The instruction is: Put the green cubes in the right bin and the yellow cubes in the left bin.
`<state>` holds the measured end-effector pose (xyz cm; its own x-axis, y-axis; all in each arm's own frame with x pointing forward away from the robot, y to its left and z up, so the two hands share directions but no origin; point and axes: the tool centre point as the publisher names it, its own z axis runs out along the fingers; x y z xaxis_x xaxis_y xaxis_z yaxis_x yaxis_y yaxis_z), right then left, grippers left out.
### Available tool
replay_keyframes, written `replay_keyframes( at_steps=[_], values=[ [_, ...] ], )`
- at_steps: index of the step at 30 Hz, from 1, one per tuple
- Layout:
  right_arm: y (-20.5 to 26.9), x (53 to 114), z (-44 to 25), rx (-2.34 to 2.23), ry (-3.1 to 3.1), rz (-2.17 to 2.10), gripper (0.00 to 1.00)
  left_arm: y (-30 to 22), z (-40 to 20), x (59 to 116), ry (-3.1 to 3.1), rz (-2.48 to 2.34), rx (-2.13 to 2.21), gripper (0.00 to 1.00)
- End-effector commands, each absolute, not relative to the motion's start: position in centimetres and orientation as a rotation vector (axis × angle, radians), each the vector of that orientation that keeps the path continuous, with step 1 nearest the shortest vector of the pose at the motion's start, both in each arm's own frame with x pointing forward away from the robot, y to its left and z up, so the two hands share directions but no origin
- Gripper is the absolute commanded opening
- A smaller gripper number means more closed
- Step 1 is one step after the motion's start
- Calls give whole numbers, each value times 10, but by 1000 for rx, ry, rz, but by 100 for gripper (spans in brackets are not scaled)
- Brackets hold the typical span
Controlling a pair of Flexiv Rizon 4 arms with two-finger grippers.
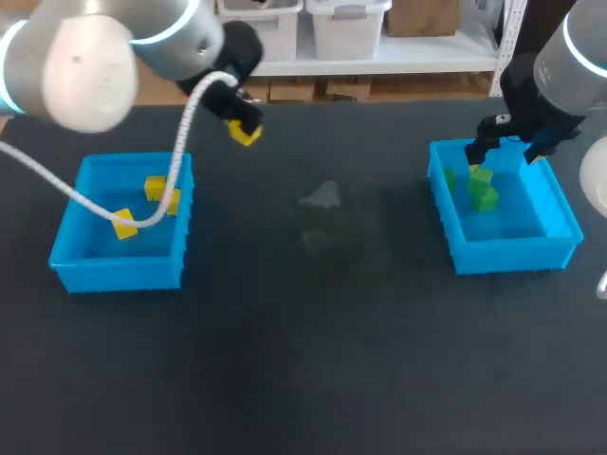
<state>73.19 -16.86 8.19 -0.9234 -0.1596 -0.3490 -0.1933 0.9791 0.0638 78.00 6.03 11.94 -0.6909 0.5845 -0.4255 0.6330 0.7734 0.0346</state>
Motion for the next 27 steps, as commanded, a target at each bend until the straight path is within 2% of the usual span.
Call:
replay_keyframes(
  at_steps=[1, 27],
  values=[
    [-169, 730, 82, -253, 2773, 135, 100, 109, 122, 744, 2426, -221, 819, 0],
    [-169, 730, 82, -253, 2773, 135, 100, 215, 105, 711, 2474, -236, 486, 0]
  ],
)
